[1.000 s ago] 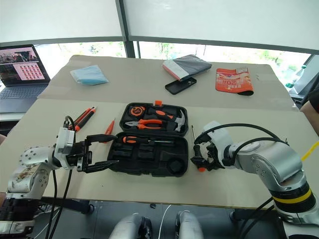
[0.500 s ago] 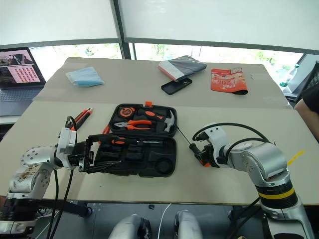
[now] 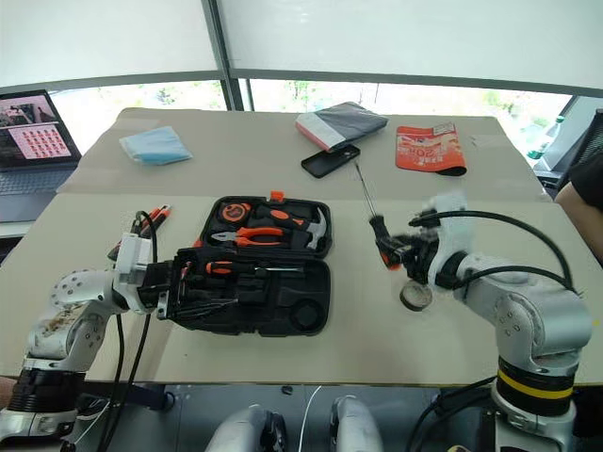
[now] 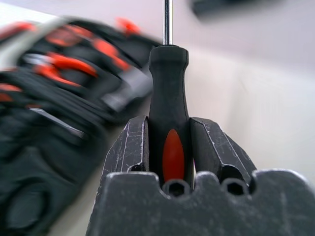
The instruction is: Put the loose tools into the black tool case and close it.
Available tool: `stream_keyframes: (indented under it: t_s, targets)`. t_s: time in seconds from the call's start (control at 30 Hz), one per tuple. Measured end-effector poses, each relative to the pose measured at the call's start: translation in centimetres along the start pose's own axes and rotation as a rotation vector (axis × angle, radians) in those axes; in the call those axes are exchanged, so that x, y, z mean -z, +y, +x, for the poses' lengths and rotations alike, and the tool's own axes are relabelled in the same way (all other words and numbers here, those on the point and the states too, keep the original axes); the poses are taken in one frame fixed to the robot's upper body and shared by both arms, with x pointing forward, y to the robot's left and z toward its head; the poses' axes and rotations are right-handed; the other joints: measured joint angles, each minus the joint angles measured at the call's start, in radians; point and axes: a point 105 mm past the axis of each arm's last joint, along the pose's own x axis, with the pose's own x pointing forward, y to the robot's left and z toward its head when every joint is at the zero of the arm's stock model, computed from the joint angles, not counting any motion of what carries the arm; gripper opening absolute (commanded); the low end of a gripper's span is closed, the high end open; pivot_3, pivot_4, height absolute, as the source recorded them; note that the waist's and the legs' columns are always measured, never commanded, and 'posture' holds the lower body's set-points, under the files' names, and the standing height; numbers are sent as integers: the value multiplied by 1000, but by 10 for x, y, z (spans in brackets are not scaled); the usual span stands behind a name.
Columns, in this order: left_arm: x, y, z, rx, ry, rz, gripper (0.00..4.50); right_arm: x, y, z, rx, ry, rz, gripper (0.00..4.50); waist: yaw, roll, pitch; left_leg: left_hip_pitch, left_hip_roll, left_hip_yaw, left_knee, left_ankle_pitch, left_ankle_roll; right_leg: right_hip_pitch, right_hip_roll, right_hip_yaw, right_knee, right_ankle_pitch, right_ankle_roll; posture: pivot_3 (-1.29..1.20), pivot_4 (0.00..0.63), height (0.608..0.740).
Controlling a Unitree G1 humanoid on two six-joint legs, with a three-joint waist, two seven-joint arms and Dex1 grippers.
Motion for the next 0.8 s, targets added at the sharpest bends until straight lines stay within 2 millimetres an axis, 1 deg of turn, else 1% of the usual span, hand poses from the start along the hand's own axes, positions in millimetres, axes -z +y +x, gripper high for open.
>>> stream_keyframes:
  t_s: [0.03, 0.07, 0.13, 0.17, 0.27, 0.33, 0.43, 0.53, 0.57, 0.63, 0.8]
  targets:
    - [1, 3, -4, -24, 3, 4, 4500, -7, 13, 9, -93, -4, -86, 928, -1, 0, 0, 1, 1, 0, 0, 0, -1, 1, 1, 0, 0, -1, -1, 0, 150, 740]
    - [3, 5, -9, -42, 14, 8, 4500, -8, 22, 19, -161, 19, -156, 928, -3, 0, 0, 2, 1, 0, -1, 0, -1, 1, 1, 0, 0, -1, -1, 0, 150, 740]
    - [7, 8, -21, -90, 44, 10, 4500, -2, 37, 37, -286, 84, -265, 928, -4, -1, 0, 2, 2, -1, -1, 0, -2, 0, 0, 0, 1, -2, -3, 0, 150, 740]
    - [11, 7, -28, -115, 67, -1, 4500, 5, 42, 47, -342, 150, -333, 928, -7, 0, 1, 2, 3, 0, -1, 0, -2, 0, -3, 0, 2, -2, -3, 0, 150, 740]
    - [20, 6, -45, -175, 114, -32, 4500, 25, 44, 60, -431, 303, -427, 928, -3, 0, 2, 1, 3, 0, -1, 1, -3, -3, -6, -1, 3, -3, -5, 0, 150, 740]
    - [26, 0, -61, -245, 139, -59, 4500, 28, 50, 74, -493, 365, -500, 928, -3, 0, 2, -5, 3, 1, 0, 2, -3, -8, -8, -1, 4, -2, -6, 0, 150, 740]
    - [30, -12, -77, -302, 167, -82, 4500, 37, 58, 84, -553, 431, -587, 928, -8, 0, 2, -8, 2, 1, 1, 2, -3, -10, -8, -2, 5, 1, -13, 0, 150, 740]
    - [29, -15, -81, -328, 177, -77, 4500, 38, 57, 90, -559, 451, -621, 928, 3, 0, 2, -9, 2, 2, 1, 2, -3, -10, -8, -3, 4, 2, -13, 0, 150, 740]
    - [27, -15, -80, -329, 176, -70, 4500, 39, 58, 94, -564, 454, -626, 928, 4, 0, 2, -8, 2, 2, 1, 1, -4, -10, -8, -3, 3, 1, -12, 0, 150, 740]
    - [24, -15, -78, -325, 174, -59, 4500, 43, 61, 100, -570, 467, -626, 928, 6, 0, 2, -9, 2, 2, 1, -3, -11, -11, -9, -3, 4, -2, -7, 0, 150, 740]
    - [24, -14, -76, -341, 169, -57, 4500, 45, 68, 111, -571, 485, -653, 928, 0, 0, 2, -6, 3, 3, 1, -1, -15, -11, -8, -3, 7, -1, -8, 0, 150, 740]
